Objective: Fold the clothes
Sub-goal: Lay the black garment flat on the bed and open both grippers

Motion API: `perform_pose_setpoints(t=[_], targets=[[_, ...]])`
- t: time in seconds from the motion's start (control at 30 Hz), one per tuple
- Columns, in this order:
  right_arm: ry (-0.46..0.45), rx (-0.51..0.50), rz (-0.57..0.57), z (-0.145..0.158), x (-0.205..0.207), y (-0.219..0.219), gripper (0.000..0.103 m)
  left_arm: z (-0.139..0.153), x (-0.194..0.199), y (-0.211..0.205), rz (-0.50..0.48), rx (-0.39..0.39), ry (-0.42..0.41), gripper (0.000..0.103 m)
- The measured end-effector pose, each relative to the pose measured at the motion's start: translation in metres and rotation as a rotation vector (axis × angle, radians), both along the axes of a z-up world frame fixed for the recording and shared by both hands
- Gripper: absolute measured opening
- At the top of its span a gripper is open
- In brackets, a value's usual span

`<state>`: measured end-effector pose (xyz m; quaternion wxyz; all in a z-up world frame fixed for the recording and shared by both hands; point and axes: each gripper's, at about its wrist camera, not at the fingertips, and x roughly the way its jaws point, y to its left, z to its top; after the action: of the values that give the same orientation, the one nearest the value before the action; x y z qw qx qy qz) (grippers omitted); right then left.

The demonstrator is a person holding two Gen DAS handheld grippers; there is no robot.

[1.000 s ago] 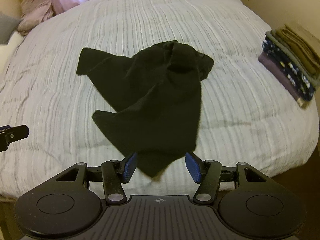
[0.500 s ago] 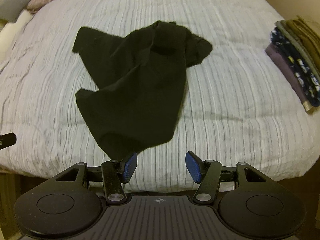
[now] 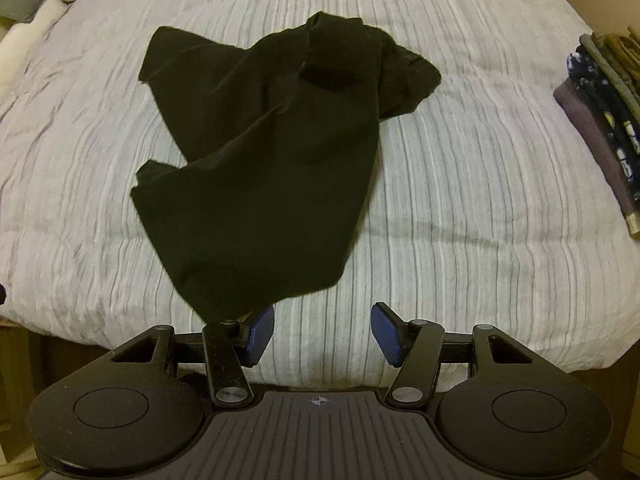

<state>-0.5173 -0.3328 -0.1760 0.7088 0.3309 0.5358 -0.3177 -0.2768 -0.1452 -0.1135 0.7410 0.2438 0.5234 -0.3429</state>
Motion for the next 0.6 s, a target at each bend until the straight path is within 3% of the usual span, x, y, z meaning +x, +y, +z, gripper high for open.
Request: perform_pose_setpoints(t=[0.37,0.6], targets=[[0.027,-0.015,-0.103,0.007,0.029,-0.022,0.058,-0.007,0.057,-0.038,-0.064,-0.036,0.075,0.054],[0.062,-0.037,-0.273,0.008,0.049,-0.026,0.058,-0.018,0.108,-0.064,-0.180,-0.023,0.125,0.055]])
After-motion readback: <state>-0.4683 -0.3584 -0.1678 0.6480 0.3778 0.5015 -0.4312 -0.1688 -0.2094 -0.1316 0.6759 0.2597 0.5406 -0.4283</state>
